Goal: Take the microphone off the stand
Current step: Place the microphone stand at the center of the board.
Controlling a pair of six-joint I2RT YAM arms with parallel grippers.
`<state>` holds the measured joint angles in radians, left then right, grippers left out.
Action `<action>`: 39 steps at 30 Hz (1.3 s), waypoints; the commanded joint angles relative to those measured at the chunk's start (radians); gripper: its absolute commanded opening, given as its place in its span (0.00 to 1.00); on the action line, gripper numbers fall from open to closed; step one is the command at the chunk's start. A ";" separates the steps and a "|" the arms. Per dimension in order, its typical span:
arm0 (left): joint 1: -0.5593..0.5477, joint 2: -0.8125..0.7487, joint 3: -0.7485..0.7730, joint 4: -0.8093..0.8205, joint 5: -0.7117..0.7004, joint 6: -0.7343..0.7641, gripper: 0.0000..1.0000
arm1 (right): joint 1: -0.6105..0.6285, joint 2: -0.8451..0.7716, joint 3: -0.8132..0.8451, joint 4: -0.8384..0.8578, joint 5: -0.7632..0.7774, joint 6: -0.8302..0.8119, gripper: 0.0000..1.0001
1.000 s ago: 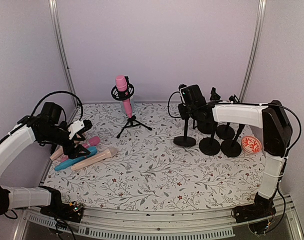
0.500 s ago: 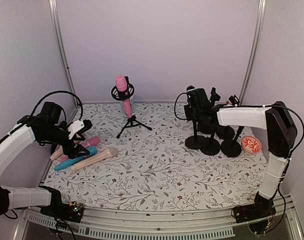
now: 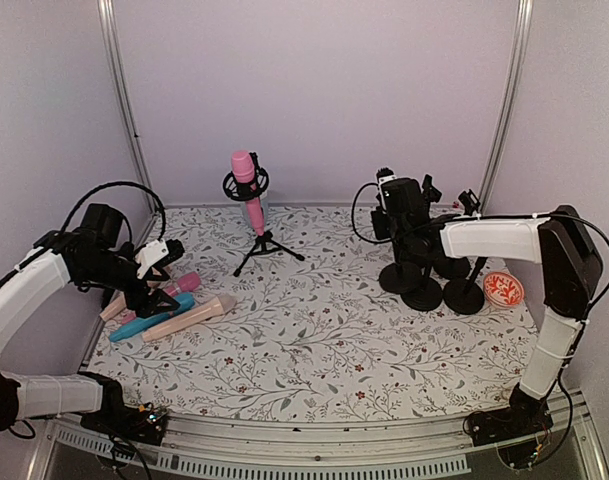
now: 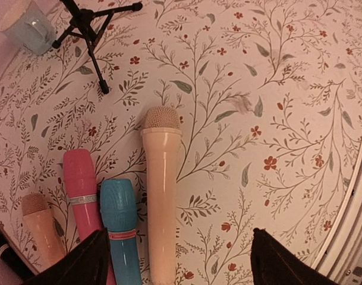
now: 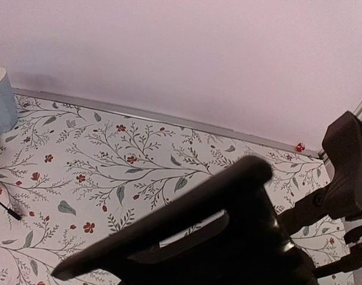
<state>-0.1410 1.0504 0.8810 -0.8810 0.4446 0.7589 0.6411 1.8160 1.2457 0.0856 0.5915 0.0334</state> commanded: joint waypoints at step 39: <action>0.120 -0.012 0.053 0.075 0.055 -0.067 0.99 | 0.141 -0.096 0.133 0.012 0.116 0.135 0.99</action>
<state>-0.0753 1.0325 0.8890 -0.8402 0.4404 0.7185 0.7113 1.7752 1.3323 0.1864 0.6903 0.1211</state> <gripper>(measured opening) 0.990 0.991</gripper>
